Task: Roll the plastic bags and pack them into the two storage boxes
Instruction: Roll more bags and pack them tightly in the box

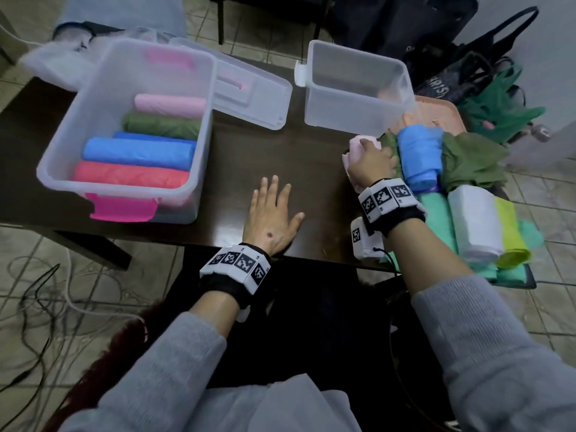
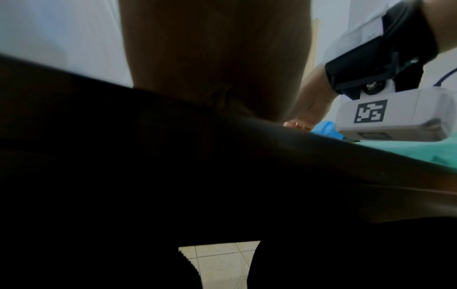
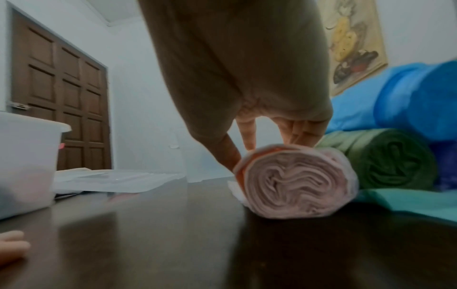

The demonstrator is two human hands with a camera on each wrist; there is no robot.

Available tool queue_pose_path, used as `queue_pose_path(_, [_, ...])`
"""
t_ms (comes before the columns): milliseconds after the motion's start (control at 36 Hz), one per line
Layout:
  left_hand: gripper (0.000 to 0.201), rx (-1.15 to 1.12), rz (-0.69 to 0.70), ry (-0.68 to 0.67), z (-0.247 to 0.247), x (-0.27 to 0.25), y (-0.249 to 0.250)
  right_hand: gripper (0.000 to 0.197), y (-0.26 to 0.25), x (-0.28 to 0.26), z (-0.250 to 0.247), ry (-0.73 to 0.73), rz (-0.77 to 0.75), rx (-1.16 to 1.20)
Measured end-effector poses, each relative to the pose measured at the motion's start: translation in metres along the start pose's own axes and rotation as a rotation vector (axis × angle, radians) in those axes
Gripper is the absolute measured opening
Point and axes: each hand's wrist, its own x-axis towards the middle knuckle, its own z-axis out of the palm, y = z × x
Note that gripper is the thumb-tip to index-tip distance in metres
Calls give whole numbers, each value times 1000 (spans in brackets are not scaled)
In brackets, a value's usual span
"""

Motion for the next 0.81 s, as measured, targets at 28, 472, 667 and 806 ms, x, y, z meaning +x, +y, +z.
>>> queue_pose_path(28, [66,0,1,-2,0,0,0,50,1,2,-1,-9,12,-3])
queue_pose_path(472, [66,23,-3,2,4,1,0,59,-26,-33,17,-157,-10,295])
queue_pose_path(667, [72,-164,-18,-29,-4,8,-5,51,-44,-44,16,-284,42,536])
queue_pose_path(806, [71,-313,-57,-5,-9,10,-5,59,-37,-41,0,-102,-330,118])
